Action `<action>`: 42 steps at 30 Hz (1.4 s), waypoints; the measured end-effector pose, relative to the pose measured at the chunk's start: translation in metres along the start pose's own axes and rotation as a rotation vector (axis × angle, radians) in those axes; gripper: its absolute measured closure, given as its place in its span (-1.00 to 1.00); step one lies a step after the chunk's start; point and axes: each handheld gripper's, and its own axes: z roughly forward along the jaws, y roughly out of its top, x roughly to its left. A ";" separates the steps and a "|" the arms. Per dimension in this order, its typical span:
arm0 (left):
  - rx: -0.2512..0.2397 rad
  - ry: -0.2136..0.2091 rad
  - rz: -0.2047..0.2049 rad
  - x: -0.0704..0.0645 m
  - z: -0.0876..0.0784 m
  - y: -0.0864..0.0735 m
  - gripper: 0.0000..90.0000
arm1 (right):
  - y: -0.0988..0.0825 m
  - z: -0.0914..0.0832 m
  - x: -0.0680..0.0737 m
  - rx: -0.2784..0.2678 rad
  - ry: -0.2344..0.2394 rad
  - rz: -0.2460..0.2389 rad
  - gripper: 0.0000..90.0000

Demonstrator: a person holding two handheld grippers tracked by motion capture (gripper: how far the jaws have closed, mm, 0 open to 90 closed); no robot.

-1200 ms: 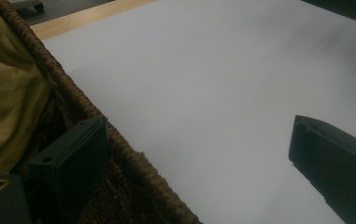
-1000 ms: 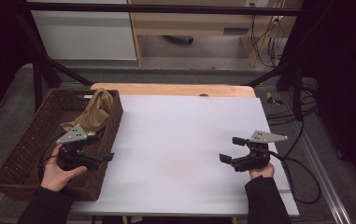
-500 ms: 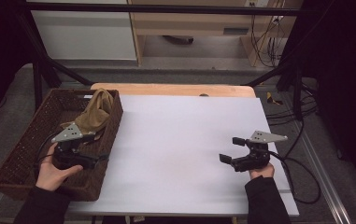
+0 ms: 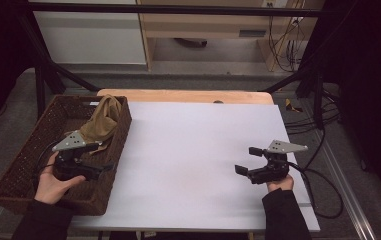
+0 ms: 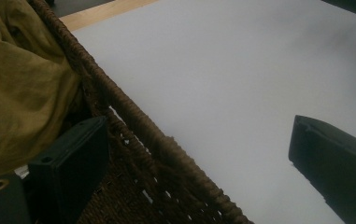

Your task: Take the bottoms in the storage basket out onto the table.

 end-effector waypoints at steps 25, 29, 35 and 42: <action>0.016 0.066 -0.023 0.012 -0.012 0.000 -0.88 | -0.001 0.002 -0.001 0.011 -0.003 0.000 -0.92; 0.016 0.074 -0.028 0.013 -0.014 0.000 -0.88 | -0.002 0.003 -0.001 0.014 -0.002 -0.004 -0.92; 0.013 0.084 -0.031 0.015 -0.017 0.001 -0.88 | -0.001 0.003 -0.001 0.015 -0.004 -0.003 -0.92; 0.014 0.101 -0.041 0.019 -0.019 0.001 -0.88 | -0.001 0.003 -0.001 0.015 -0.005 -0.002 -0.92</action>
